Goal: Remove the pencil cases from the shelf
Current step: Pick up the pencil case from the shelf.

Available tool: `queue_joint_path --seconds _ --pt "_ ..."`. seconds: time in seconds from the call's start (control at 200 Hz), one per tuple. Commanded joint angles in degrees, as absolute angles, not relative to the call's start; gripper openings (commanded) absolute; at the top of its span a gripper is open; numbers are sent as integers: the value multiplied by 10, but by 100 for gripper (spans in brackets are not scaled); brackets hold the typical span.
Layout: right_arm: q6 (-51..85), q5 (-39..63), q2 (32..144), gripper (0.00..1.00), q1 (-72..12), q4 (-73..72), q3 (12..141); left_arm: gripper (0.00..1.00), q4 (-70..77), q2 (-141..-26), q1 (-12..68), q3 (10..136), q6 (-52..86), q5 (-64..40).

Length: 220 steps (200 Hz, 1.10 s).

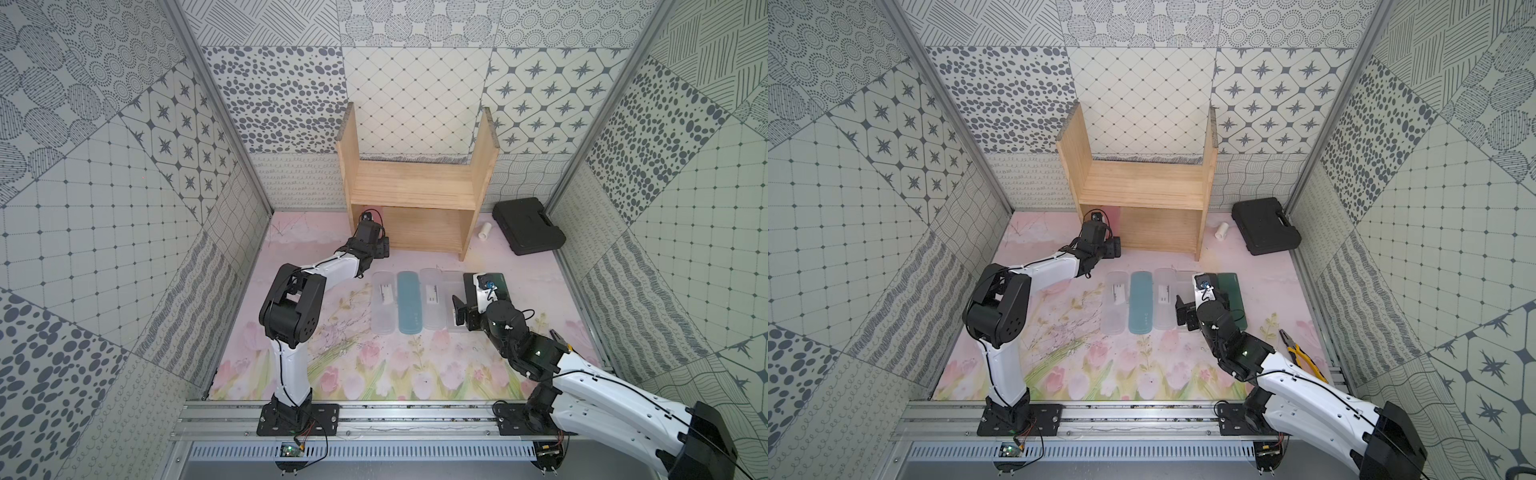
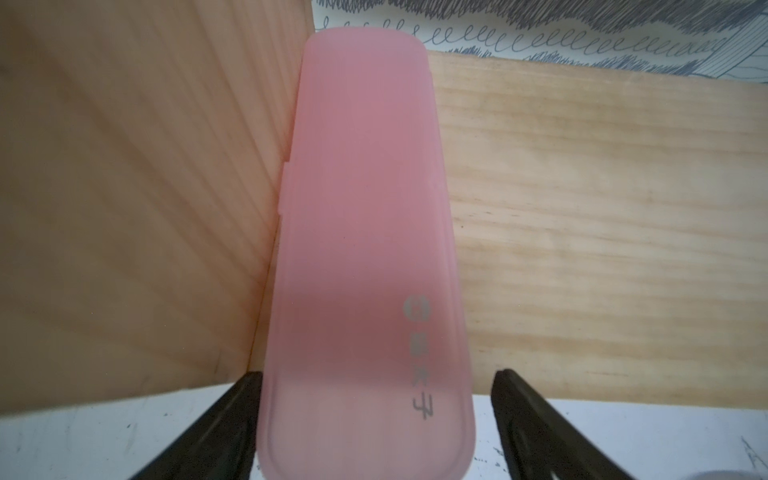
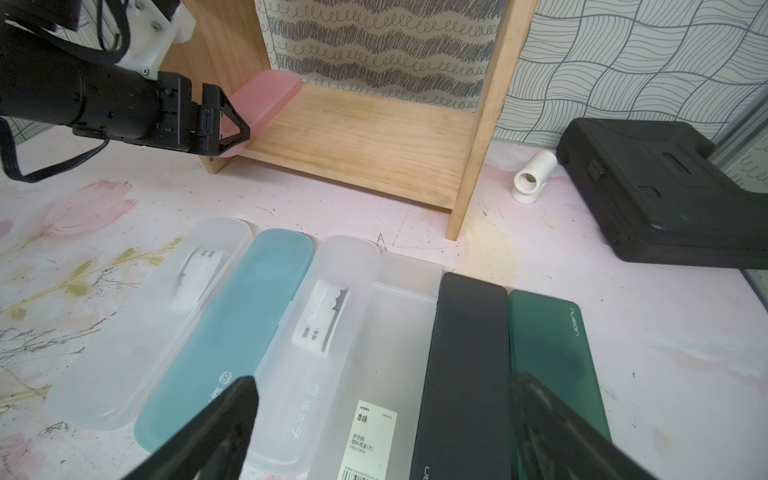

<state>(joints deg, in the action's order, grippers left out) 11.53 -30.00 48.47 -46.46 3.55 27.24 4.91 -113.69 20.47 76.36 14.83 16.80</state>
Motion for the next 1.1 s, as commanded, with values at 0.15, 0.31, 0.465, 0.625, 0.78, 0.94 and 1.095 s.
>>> queue_joint_path --seconds 0.15,0.31,0.465,0.625,0.78,0.94,1.095 --pt "110 -301 488 98 -463 11 266 87 53 -1157 204 792 143 144" --pt "109 -300 488 98 -463 11 266 88 46 -1168 204 805 145 150" --pt "109 -299 488 98 -463 11 266 88 42 -1180 204 816 145 153" --pt "109 -300 488 98 -463 10 266 88 37 -1192 206 826 146 158" --pt "109 -301 489 98 -463 10 266 87 26 -1204 210 840 140 173" --pt "109 -301 489 98 -463 10 265 86 16 -1214 215 850 128 193" --pt "109 -301 489 98 -463 9 265 85 5 -1223 217 859 123 207"
